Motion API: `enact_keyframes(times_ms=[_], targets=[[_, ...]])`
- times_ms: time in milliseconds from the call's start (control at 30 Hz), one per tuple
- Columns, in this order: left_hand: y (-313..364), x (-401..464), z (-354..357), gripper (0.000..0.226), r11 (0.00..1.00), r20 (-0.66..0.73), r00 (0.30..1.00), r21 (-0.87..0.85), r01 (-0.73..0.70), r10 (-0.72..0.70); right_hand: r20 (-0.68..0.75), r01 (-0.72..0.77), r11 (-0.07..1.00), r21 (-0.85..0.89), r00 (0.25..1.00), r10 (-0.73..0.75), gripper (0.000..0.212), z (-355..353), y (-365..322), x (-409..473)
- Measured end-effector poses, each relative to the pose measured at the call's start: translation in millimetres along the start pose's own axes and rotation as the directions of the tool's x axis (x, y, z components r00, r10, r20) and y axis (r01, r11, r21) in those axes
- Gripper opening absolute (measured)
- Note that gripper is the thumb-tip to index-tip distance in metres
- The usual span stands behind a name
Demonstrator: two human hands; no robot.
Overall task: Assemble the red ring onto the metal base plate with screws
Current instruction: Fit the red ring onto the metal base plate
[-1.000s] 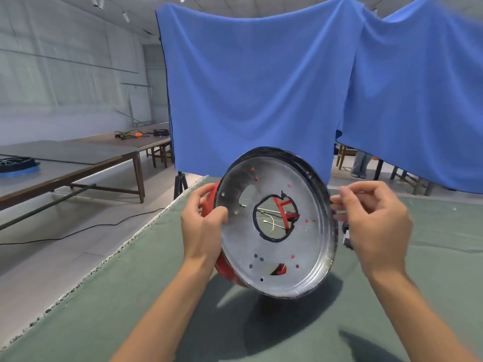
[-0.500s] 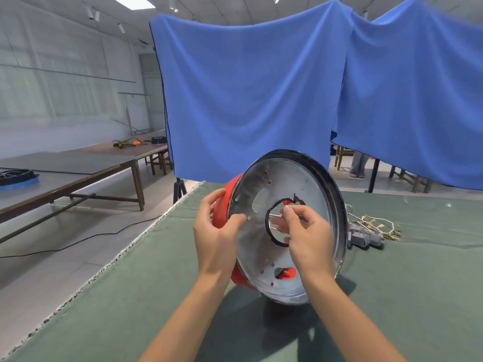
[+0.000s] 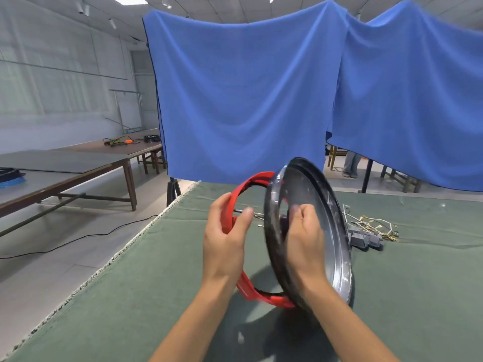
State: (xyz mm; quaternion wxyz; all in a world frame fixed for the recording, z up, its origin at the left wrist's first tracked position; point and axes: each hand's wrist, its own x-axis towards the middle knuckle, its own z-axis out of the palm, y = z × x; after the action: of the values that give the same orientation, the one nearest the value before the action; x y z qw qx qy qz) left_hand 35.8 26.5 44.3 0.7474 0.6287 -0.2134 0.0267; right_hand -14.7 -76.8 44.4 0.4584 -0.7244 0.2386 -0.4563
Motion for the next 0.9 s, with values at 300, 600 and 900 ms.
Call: enact_keyframes(times_ms=[300, 600, 900], targets=[[-17, 10, -21, 0.033, 0.920, 0.067, 0.966, -0.296, 0.258, -0.250, 0.024, 0.060, 0.998, 0.006, 0.998, -0.060, 0.034, -13, -1, 0], [-15, 11, -28, 0.042, 0.974, 0.034, 0.994, -0.202, 0.105, -0.101, -0.001, 0.090, 0.996, 0.028, 0.996, -0.090, 0.034, -16, 5, 4], [-18, 22, -45, 0.061, 0.876, 0.292, 0.932, -0.365, 0.315, -0.213, -0.007, 0.113, 0.994, -0.003, 0.994, -0.113, 0.033, -17, 9, 7]])
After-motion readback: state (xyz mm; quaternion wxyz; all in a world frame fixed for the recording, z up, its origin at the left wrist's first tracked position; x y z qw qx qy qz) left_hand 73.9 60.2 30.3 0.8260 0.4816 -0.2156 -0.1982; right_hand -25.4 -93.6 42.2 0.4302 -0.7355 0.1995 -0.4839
